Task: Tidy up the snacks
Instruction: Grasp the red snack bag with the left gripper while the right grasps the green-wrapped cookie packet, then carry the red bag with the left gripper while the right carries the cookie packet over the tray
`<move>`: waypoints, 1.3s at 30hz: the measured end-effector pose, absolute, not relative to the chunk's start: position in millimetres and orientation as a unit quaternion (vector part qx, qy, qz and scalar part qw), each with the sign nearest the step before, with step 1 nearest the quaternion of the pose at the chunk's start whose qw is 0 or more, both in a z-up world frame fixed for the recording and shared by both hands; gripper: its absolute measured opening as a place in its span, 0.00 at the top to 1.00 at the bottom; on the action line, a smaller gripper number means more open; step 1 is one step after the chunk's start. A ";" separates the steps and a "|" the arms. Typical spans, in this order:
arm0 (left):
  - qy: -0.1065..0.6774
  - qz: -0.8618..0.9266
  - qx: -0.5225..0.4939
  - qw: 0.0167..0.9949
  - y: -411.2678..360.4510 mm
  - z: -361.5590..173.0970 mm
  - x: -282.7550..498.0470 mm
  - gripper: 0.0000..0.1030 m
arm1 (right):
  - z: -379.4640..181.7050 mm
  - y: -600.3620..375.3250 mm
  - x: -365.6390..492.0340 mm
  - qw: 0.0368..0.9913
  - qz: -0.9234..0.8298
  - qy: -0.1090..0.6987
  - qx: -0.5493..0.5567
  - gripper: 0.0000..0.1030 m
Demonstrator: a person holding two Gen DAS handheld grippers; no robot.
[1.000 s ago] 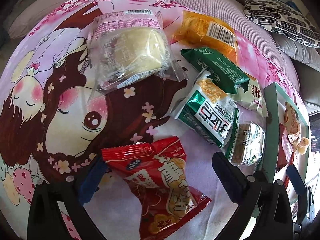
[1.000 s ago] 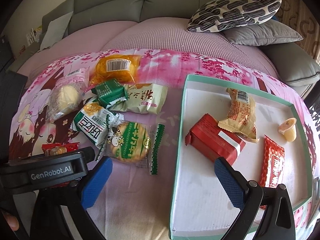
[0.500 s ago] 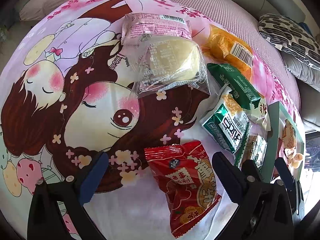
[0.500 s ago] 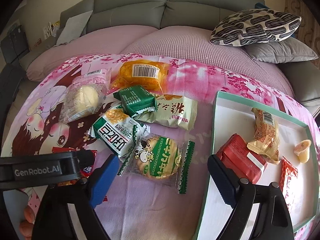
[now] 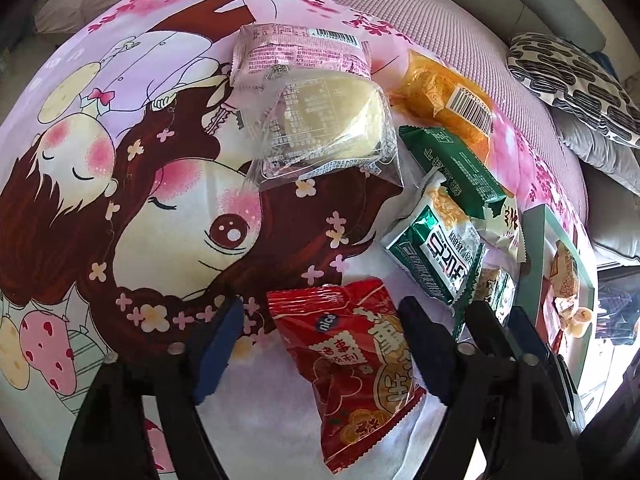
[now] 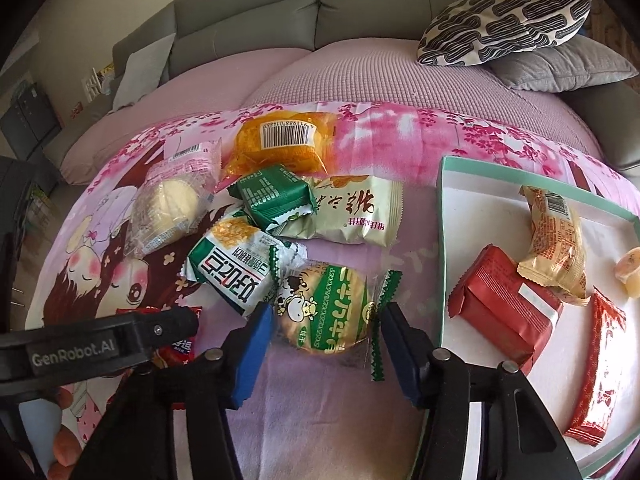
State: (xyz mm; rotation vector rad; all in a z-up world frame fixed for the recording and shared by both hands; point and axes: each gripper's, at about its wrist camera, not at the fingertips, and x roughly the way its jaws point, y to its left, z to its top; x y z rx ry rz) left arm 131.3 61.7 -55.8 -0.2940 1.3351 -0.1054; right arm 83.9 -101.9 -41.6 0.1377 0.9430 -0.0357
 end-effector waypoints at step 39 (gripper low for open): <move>0.552 -0.070 -0.147 0.818 61.6 8.7 116.9 0.46 | 12.0 -147.3 29.6 0.896 -0.063 0.423 0.122 0.50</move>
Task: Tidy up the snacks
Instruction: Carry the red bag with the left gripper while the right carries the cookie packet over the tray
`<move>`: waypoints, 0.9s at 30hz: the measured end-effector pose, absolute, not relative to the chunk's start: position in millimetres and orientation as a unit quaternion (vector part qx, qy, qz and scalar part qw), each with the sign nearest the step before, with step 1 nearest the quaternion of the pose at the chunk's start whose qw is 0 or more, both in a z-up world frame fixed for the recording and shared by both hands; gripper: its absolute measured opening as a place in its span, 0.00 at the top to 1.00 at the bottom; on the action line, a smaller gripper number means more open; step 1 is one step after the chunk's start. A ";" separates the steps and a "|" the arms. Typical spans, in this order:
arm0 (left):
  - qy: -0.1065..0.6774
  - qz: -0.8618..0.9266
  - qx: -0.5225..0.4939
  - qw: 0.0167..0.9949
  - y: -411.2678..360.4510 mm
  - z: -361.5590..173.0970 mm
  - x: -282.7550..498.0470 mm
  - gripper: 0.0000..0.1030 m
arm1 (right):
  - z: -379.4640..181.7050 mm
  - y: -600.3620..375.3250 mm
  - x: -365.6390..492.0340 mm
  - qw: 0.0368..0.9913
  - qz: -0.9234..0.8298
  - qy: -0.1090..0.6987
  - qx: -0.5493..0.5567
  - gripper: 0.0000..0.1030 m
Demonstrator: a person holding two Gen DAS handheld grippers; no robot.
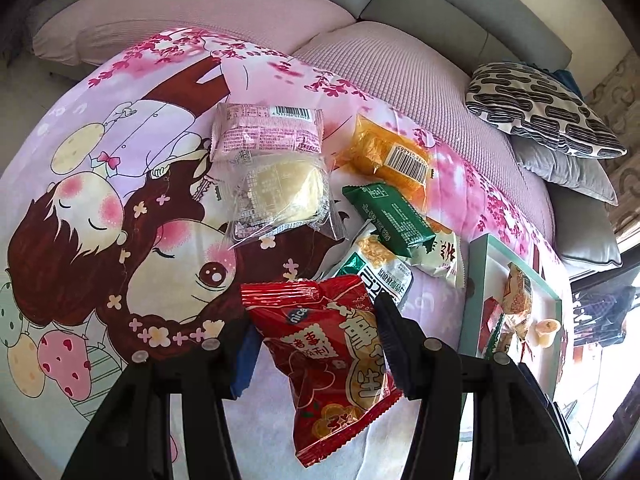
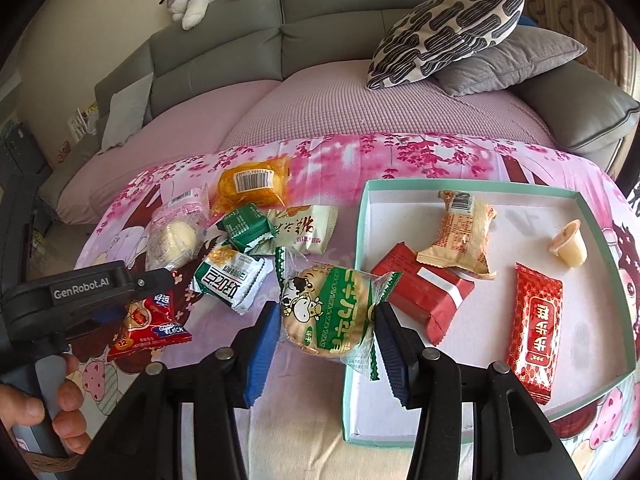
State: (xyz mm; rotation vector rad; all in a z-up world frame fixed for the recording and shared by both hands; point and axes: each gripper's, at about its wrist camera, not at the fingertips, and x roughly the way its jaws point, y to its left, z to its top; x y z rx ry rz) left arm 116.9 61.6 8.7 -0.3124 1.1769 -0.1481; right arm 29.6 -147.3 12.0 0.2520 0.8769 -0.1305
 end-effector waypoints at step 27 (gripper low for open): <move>0.500 -0.285 0.012 0.818 -112.2 37.2 59.7 0.45 | 19.0 -316.3 -50.3 0.847 -0.276 0.389 0.234 0.50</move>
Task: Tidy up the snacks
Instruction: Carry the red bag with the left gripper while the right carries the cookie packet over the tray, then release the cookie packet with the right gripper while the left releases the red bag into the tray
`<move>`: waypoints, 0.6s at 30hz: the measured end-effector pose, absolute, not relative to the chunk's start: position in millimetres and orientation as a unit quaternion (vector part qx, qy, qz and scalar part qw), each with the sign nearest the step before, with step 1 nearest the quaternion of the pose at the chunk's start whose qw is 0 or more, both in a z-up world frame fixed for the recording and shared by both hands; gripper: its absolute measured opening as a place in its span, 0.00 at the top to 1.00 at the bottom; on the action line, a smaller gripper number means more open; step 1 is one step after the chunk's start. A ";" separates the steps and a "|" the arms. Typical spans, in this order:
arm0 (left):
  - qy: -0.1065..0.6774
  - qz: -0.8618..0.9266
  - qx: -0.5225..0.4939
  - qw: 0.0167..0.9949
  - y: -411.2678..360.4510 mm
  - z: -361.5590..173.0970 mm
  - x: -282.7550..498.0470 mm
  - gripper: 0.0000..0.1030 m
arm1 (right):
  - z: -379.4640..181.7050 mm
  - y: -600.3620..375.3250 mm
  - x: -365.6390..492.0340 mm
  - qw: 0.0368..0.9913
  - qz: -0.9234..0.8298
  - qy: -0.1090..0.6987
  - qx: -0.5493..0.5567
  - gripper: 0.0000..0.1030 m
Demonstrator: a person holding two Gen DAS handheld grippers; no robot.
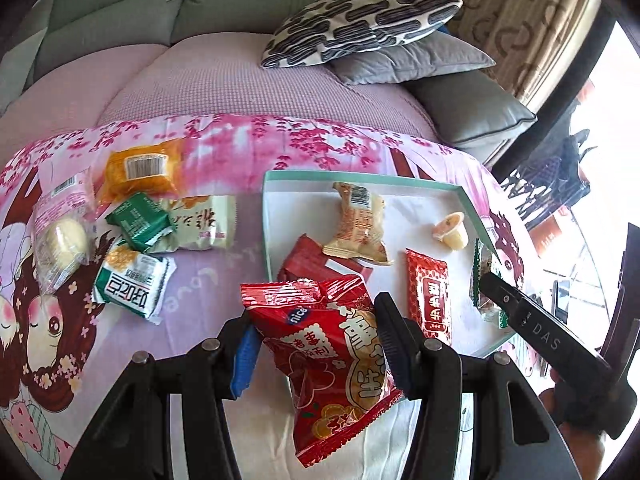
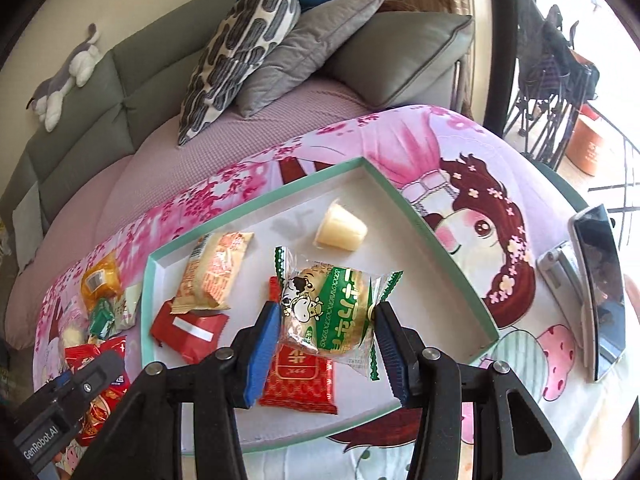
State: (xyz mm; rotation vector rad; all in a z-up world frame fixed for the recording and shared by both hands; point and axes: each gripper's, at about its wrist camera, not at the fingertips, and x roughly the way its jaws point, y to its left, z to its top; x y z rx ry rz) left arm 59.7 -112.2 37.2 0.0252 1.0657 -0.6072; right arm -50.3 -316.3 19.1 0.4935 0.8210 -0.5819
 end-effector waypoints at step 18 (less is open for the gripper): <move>0.490 -0.312 0.048 0.813 -149.2 14.0 51.4 0.45 | -0.1 -333.0 -55.9 0.819 -0.299 0.421 0.250 0.50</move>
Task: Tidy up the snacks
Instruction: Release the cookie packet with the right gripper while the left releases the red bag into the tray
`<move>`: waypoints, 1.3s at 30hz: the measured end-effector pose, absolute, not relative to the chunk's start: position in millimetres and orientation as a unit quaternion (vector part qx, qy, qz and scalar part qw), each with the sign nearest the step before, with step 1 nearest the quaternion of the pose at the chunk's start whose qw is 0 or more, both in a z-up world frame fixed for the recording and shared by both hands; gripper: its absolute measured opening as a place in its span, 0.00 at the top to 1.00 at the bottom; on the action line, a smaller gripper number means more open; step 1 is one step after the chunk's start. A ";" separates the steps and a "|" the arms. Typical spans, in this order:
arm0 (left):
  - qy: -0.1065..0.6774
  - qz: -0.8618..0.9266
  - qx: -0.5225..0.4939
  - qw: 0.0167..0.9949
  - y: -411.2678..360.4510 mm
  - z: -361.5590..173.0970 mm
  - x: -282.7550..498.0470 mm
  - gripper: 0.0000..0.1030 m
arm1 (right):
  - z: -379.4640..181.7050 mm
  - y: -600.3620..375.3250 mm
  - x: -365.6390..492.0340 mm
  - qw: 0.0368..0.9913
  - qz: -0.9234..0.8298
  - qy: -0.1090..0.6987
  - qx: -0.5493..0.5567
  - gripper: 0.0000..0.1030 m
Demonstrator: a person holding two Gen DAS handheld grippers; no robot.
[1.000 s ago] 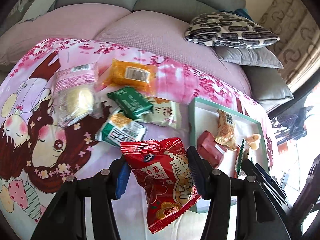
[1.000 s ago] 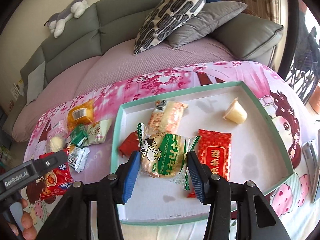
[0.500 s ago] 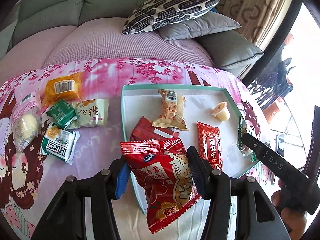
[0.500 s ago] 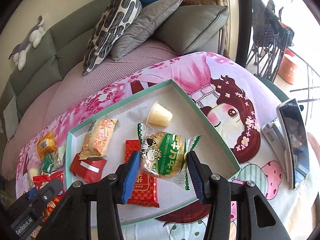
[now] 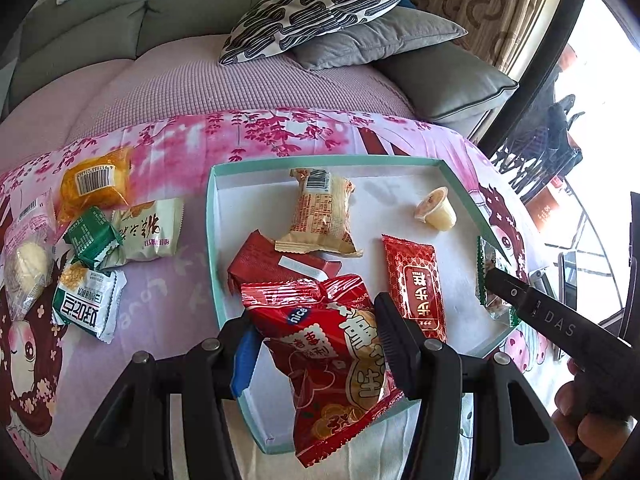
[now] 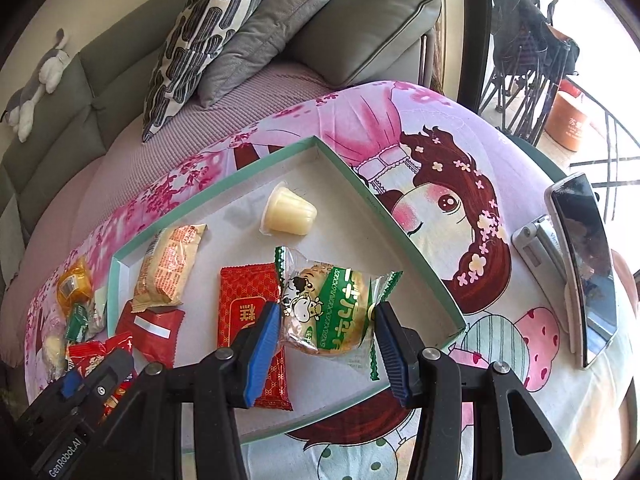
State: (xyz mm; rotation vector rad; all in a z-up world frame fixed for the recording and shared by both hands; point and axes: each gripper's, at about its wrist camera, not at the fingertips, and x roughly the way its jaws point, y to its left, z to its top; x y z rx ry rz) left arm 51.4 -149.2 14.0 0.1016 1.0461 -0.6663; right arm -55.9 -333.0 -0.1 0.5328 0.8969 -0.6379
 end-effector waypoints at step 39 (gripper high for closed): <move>0.500 -0.307 0.086 0.805 -161.2 -0.6 50.4 0.20 | -22.0 -340.9 -46.3 0.785 -0.330 0.463 0.246 0.21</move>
